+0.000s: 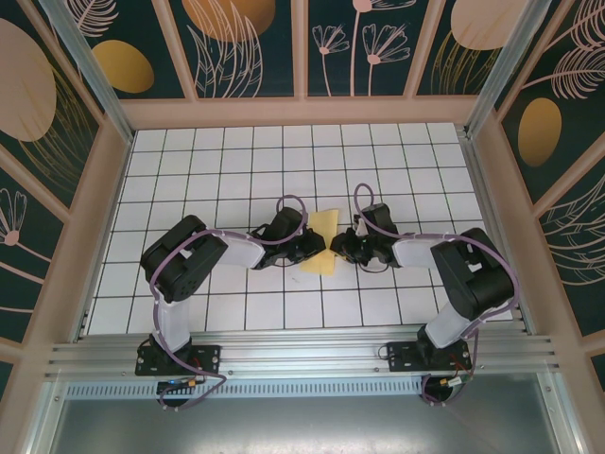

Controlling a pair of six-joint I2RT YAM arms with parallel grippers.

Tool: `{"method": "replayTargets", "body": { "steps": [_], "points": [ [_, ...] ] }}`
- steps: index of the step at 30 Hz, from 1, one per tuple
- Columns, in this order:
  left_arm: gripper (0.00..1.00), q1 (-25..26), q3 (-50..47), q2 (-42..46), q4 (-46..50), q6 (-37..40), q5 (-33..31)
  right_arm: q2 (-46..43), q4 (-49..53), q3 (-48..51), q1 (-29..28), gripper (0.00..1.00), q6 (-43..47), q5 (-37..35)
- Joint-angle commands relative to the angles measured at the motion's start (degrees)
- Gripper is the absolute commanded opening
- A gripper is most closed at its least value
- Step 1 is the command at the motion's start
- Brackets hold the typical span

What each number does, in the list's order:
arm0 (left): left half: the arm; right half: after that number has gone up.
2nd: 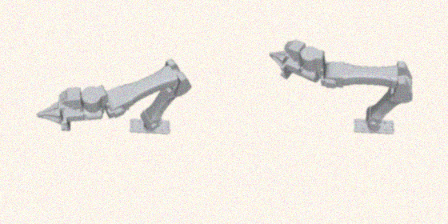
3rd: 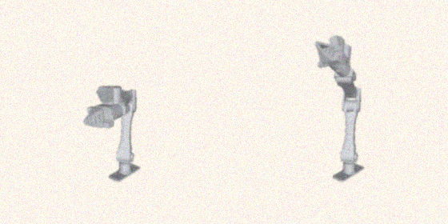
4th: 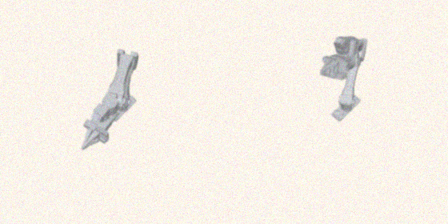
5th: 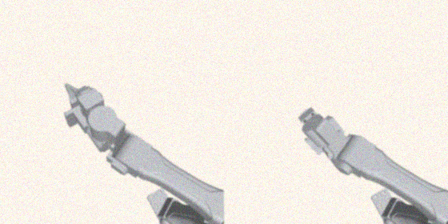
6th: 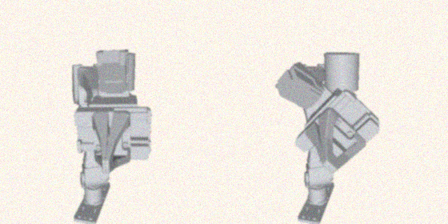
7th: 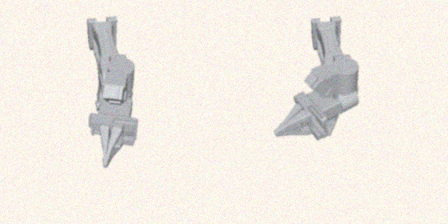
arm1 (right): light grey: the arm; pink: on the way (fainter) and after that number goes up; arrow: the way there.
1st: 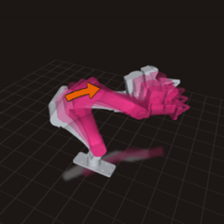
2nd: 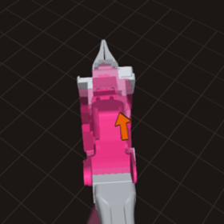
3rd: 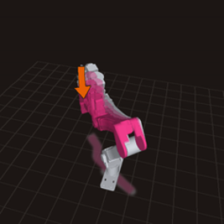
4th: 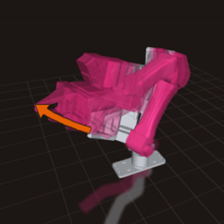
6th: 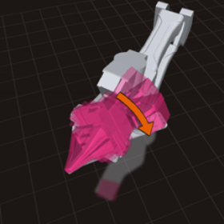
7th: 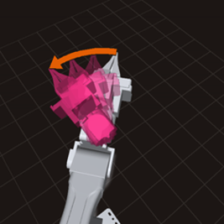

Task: Fold a paper plane with a square sheet of paper (pick it up from the middle)
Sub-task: Turn over the paper at the center of the table.

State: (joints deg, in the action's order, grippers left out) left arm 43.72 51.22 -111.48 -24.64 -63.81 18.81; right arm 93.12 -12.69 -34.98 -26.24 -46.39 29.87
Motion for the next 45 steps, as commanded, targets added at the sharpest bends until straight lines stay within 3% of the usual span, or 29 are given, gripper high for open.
{"method": "replayTargets", "body": {
  "steps": [1, 6, 12, 15, 19, 22, 28, 32, 37, 42, 45],
  "points": [
    [0.16, -0.1, 0.8, 1.4, 0.1, -0.8, -1.3, 1.0, -2.5, 0.4, 0.0, 0.19, 0.9, 1.4],
    [0.18, -0.1, 0.7, 3.2, 0.1, -1.0, -1.7, -0.2, -0.2, -0.1, 0.4, 0.08, 2.4, 0.9],
    [0.36, -0.4, -0.8, 12.4, 2.7, -0.7, -7.3, -7.4, 12.8, -4.4, 0.5, 0.02, 7.2, -4.8],
    [0.41, -0.5, -2.7, 20.6, 7.6, 0.7, -15.7, -12.1, 26.1, -10.2, -0.6, 0.01, 10.7, -15.3],
    [0.45, -2.4, -6.7, 29.4, 13.5, 1.5, -23.4, -13.2, 46.4, -22.0, -7.4, 0.02, 13.7, -39.0],
    [0.46, -4.4, -9.9, 34.7, 16.7, 1.2, -26.7, -8.7, 61.8, -31.5, -13.3, 0.02, 10.4, -56.1],
    [0.46, -5.7, -16.5, 45.6, 20.4, -1.6, -36.5, 6.6, 78.8, -44.3, -23.2, 0.02, 4.4, -72.0],
    [0.46, -6.2, -19.3, 52.5, 24.6, -3.6, -42.8, 19.5, 84.0, -51.7, -29.3, 0.05, 1.9, -73.5],
    [0.44, -6.3, -22.6, 63.4, 30.7, -6.0, -50.6, 31.9, 81.7, -61.5, -35.3, 0.08, 3.6, -67.9],
    [0.44, -6.3, -24.1, 71.3, 35.8, -6.3, -54.8, 35.9, 73.6, -64.8, -37.1, 0.16, 7.2, -56.1],
    [0.44, -6.4, -24.3, 73.1, 36.6, -5.2, -54.2, 33.5, 69.5, -63.7, -37.0, 0.31, 7.1, -52.0]
  ]
}}
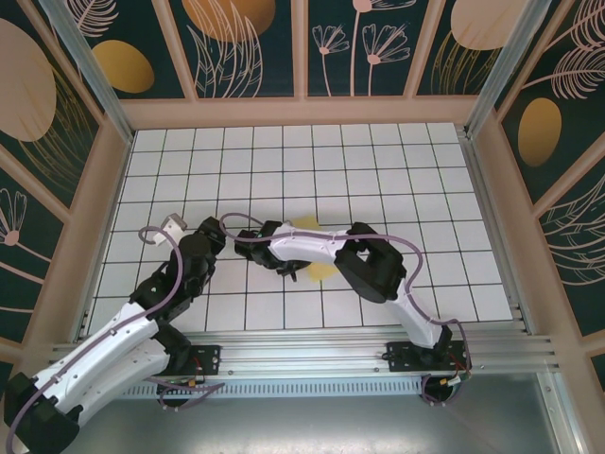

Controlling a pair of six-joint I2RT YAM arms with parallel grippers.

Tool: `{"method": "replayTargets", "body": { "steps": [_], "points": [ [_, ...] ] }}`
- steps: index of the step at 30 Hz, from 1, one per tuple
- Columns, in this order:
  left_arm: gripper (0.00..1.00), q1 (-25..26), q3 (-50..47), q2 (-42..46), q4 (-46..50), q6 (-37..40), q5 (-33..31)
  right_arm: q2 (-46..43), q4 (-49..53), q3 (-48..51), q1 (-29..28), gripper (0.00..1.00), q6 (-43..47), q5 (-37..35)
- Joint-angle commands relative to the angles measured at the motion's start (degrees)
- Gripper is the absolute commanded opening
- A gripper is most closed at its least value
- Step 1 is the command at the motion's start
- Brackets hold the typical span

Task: Fold a paper plane with a square sheet of paper (pick it up from the middle)
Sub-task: Turn over the paper at the center of the table, then third fold the triangle at the center of the table.

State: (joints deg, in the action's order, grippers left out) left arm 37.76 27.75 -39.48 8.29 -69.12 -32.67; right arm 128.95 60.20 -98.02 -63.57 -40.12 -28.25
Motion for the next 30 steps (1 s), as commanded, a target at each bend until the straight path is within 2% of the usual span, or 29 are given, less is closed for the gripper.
{"method": "replayTargets", "body": {
  "steps": [1, 6, 9, 11, 15, 17, 19, 22, 25, 30],
  "points": [
    [0.44, -0.3, -0.8, 1.2, 3.5, 0.8, -2.0, -4.5, -6.0, 0.8, 0.5, 0.39, 1.4, 8.0],
    [0.45, -0.4, -1.2, -0.9, -0.3, 3.7, 4.3, -18.7, -22.5, 13.7, 3.6, 0.53, 3.6, 19.9],
    [0.43, -0.3, -2.0, -4.0, -6.5, 6.4, 12.7, -28.5, -32.3, 23.8, 6.8, 0.54, 3.2, 24.6],
    [0.38, -0.4, -2.3, -8.4, -12.0, 7.9, 20.5, -33.8, -37.5, 30.8, 10.4, 0.45, 2.5, 28.4],
    [0.26, -0.3, -0.8, -22.3, -24.2, 7.0, 36.9, -40.4, -52.0, 45.1, 18.7, 0.15, 1.1, 44.2],
    [0.22, -0.3, 1.0, -29.1, -27.1, 5.3, 41.9, -41.0, -55.3, 48.7, 20.4, 0.09, 1.3, 48.9],
    [0.23, -0.1, 2.1, -34.2, -29.6, 3.8, 44.5, -40.3, -56.3, 50.4, 20.9, 0.05, 2.0, 51.6],
    [0.25, -0.1, 3.5, -39.0, -31.5, 2.5, 45.6, -38.6, -59.4, 53.5, 21.9, 0.05, 1.8, 53.8],
    [0.27, -0.2, 5.4, -41.3, -31.4, 2.5, 45.7, -36.6, -64.6, 56.5, 23.0, 0.04, 0.8, 57.2],
    [0.29, 0.3, 8.0, -44.7, -30.8, 3.4, 47.4, -33.2, -68.5, 59.4, 23.5, 0.04, -1.2, 57.8]
  ]
}}
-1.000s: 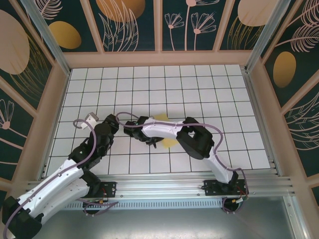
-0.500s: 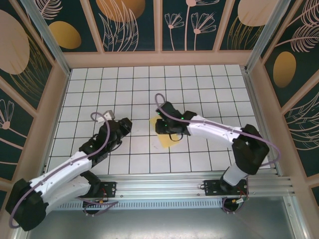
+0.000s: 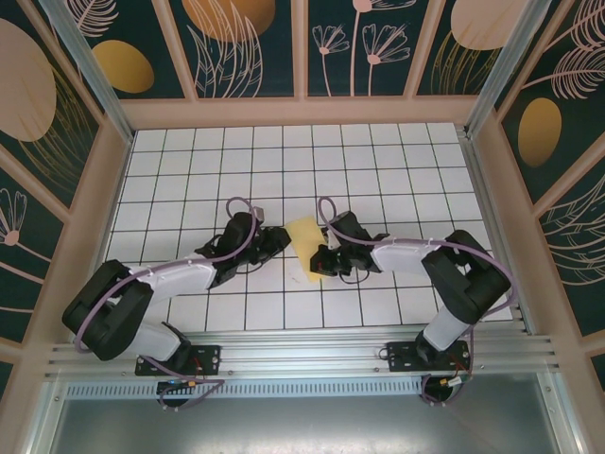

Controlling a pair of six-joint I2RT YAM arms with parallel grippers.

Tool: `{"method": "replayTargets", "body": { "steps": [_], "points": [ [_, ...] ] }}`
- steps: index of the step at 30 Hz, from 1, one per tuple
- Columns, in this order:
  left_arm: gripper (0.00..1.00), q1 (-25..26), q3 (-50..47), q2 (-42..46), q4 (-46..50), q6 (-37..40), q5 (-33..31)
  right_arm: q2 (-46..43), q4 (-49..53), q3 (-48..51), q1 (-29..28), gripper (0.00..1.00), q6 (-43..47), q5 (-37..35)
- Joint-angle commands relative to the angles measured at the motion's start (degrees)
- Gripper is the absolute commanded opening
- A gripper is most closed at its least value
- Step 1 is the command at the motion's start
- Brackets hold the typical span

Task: Fold a paper plane with a square sheet of paper (pick it up from the middle)
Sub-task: Third fold the triangle at the center of the table.

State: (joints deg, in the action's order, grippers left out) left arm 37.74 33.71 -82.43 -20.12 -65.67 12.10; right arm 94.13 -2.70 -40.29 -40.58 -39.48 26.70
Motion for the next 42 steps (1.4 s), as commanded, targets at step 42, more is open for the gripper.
{"method": "replayTargets", "body": {
  "steps": [42],
  "points": [
    [0.19, 2.9, 11.7, -19.6, 7.3, 9.2, 4.9, -10.8, 4.1, 5.1, 12.0, 0.42, 4.6, 2.5]
  ]
}}
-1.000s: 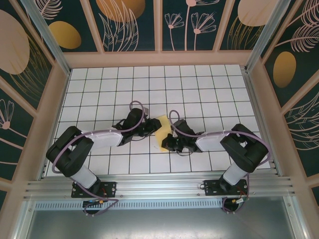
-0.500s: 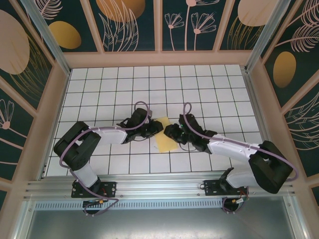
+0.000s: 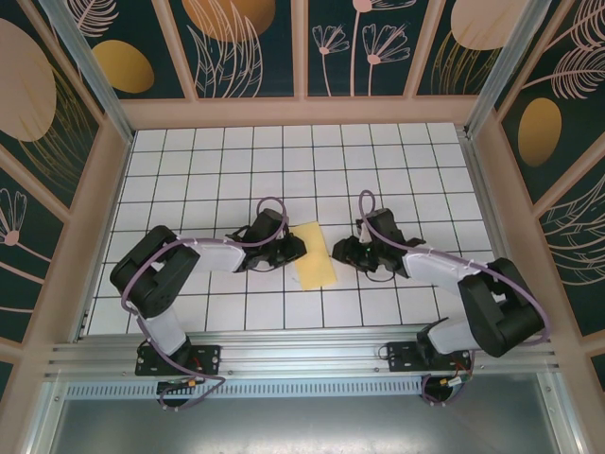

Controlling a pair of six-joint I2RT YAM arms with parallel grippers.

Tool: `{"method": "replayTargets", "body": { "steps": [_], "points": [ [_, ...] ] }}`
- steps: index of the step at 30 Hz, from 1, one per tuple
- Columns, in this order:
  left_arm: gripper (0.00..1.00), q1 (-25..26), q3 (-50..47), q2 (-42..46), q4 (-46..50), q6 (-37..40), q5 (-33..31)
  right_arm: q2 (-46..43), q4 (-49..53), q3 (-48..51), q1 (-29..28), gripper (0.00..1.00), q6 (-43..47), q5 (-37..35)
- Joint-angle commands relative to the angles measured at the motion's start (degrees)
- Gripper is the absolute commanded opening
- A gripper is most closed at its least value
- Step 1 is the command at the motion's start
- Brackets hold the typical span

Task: Fold a paper plane with a square sheet of paper (pick it up from the middle)
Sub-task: Third fold the triangle at the center of the table.

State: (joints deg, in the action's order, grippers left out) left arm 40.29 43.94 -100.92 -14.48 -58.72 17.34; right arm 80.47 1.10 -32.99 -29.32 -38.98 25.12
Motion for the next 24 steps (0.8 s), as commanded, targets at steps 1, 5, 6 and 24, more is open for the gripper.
{"method": "replayTargets", "body": {
  "steps": [1, 5, 6, 24],
  "points": [
    [0.19, 0.4, 1.6, -1.4, 1.7, 2.6, -0.3, 3.9, 0.4, -2.8, 0.9, 0.42, 4.6, 4.4],
    [0.19, 0.4, 1.8, -1.9, 2.5, 4.3, -0.4, 7.6, -0.3, -5.2, 1.3, 0.42, 6.9, 8.1],
    [0.18, 0.5, 1.9, -2.1, 2.7, 4.8, -0.5, 8.4, -0.8, -5.5, 1.5, 0.42, 7.2, 9.0],
    [0.18, 0.5, 3.3, -4.1, 1.1, 10.8, 3.3, 16.1, -4.6, -8.3, 3.7, 0.33, 8.1, 16.6]
  ]
}}
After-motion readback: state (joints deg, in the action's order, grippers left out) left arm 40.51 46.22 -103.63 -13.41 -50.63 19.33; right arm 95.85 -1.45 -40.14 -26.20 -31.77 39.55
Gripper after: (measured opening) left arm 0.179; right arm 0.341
